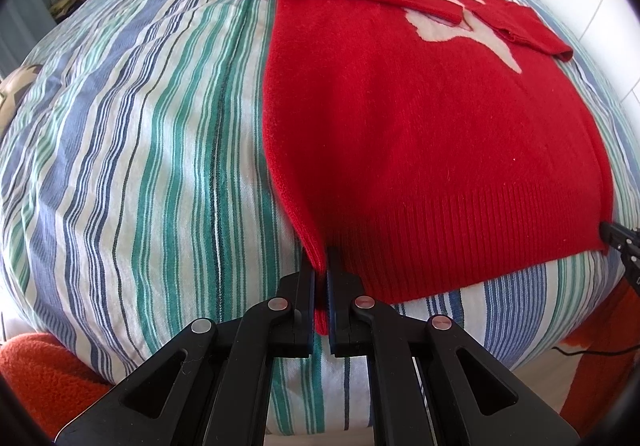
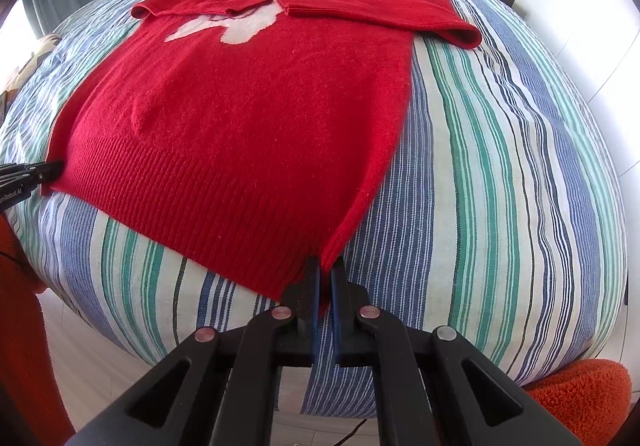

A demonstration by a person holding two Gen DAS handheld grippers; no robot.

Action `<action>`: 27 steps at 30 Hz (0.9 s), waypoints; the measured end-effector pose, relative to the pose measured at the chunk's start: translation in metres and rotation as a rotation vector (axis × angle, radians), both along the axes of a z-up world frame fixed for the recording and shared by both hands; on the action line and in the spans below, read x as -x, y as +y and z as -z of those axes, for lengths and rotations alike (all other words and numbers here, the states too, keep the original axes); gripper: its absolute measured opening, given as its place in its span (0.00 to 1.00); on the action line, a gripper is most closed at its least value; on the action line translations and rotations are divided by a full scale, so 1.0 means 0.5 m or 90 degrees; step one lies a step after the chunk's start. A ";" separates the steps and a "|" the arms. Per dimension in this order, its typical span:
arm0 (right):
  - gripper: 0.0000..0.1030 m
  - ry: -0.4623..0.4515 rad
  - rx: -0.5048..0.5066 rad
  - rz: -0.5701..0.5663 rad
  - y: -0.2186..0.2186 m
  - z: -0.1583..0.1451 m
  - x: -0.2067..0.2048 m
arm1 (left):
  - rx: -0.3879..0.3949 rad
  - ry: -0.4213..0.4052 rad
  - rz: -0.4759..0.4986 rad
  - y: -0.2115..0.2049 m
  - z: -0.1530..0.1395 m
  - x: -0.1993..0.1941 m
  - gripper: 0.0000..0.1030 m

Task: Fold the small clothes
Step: 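Hold the hem with both grippers and pull it taut to flatten the body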

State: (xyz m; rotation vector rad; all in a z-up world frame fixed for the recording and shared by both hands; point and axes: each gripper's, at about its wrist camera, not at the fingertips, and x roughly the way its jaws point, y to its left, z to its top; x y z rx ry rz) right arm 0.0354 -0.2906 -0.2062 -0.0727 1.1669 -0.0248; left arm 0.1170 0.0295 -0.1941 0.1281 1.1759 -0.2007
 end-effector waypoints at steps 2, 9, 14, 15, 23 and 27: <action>0.05 0.000 0.001 0.000 0.000 0.000 0.000 | -0.001 -0.001 0.001 0.000 0.001 -0.001 0.03; 0.05 0.001 0.002 0.000 0.001 0.002 0.000 | -0.008 -0.003 0.003 -0.005 0.004 -0.001 0.03; 0.04 0.007 -0.011 0.006 -0.007 0.003 0.001 | -0.017 0.000 -0.003 -0.008 0.004 -0.002 0.03; 0.04 0.008 -0.018 0.012 -0.012 0.002 0.001 | -0.018 0.004 -0.010 -0.007 0.001 0.000 0.03; 0.04 0.025 -0.030 0.030 -0.023 0.007 0.002 | -0.018 0.015 -0.030 0.004 0.005 0.002 0.03; 0.03 0.032 -0.032 0.044 -0.028 0.001 0.005 | -0.018 0.019 -0.036 0.010 0.004 0.003 0.03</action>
